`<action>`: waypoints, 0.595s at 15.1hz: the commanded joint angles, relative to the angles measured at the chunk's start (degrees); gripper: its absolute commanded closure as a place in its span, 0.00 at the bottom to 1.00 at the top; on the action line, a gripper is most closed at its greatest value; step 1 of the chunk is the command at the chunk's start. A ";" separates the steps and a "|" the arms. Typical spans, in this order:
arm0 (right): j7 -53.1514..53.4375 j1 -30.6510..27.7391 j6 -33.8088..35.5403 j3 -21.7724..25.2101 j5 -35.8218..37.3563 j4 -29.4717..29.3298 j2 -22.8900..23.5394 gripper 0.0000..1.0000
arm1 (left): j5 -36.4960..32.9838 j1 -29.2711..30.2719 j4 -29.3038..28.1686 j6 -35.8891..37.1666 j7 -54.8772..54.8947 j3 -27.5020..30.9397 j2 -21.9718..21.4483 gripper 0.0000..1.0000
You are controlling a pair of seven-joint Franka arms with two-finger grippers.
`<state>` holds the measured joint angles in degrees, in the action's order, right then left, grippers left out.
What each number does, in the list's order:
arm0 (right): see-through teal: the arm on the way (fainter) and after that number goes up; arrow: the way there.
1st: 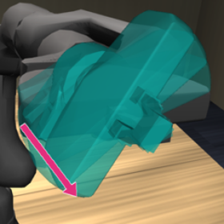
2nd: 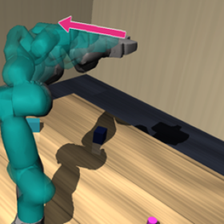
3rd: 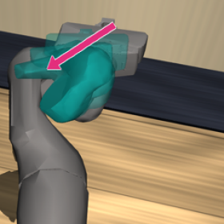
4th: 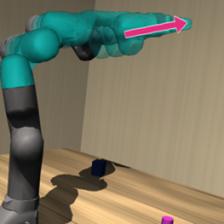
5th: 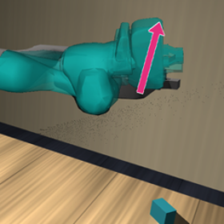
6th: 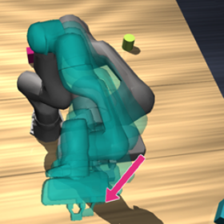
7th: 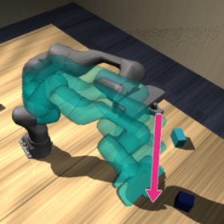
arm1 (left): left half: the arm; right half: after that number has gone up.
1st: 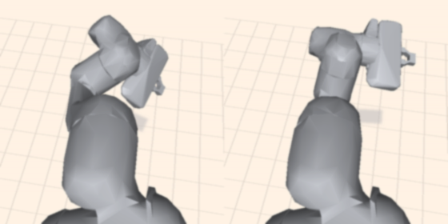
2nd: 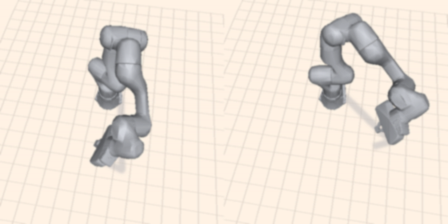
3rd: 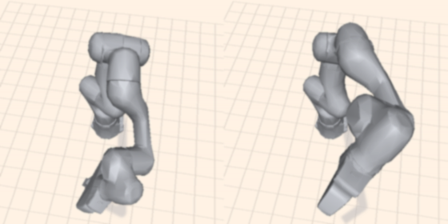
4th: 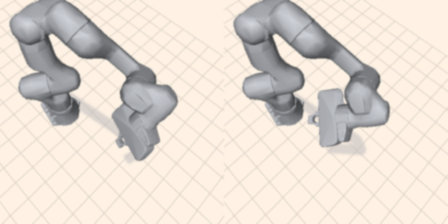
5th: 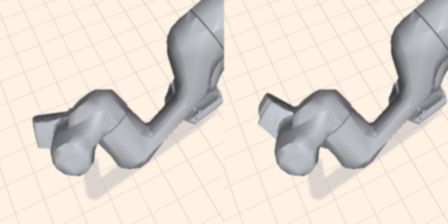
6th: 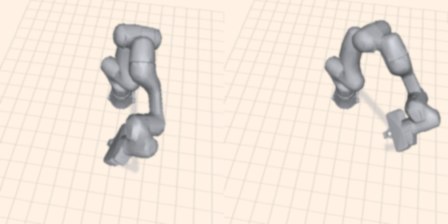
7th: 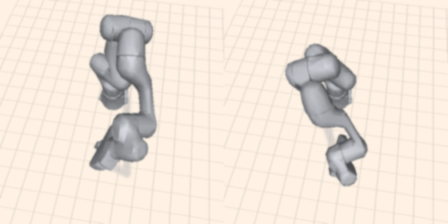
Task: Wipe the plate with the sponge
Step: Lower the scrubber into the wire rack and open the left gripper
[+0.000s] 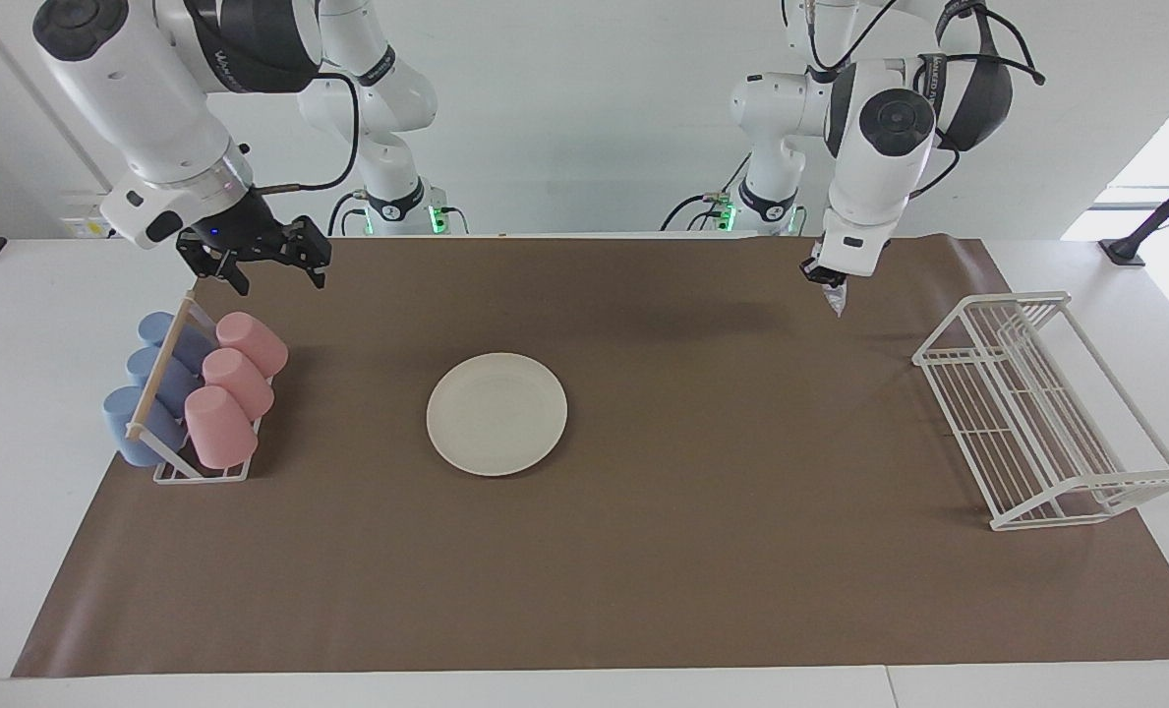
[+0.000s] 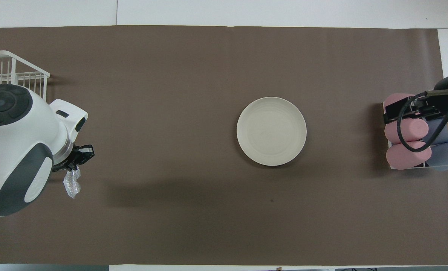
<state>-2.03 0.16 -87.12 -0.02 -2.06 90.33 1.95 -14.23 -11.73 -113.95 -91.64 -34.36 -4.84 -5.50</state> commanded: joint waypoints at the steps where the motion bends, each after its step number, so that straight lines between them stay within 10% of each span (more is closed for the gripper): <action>1: 2.90 1.07 0.55 1.86 1.09 1.95 -1.68 0.00 | -7.98 -0.57 8.11 6.19 -2.11 -0.17 6.01 1.00; 9: -0.50 2.04 1.16 7.04 0.91 2.22 -1.78 0.00 | -22.67 -0.49 26.66 16.49 -2.11 -0.26 18.40 1.00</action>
<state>-0.38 1.40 -85.78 4.65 -1.91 91.46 1.30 -34.32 -11.75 -94.15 -78.68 -35.68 -5.06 8.34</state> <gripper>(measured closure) 0.000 0.956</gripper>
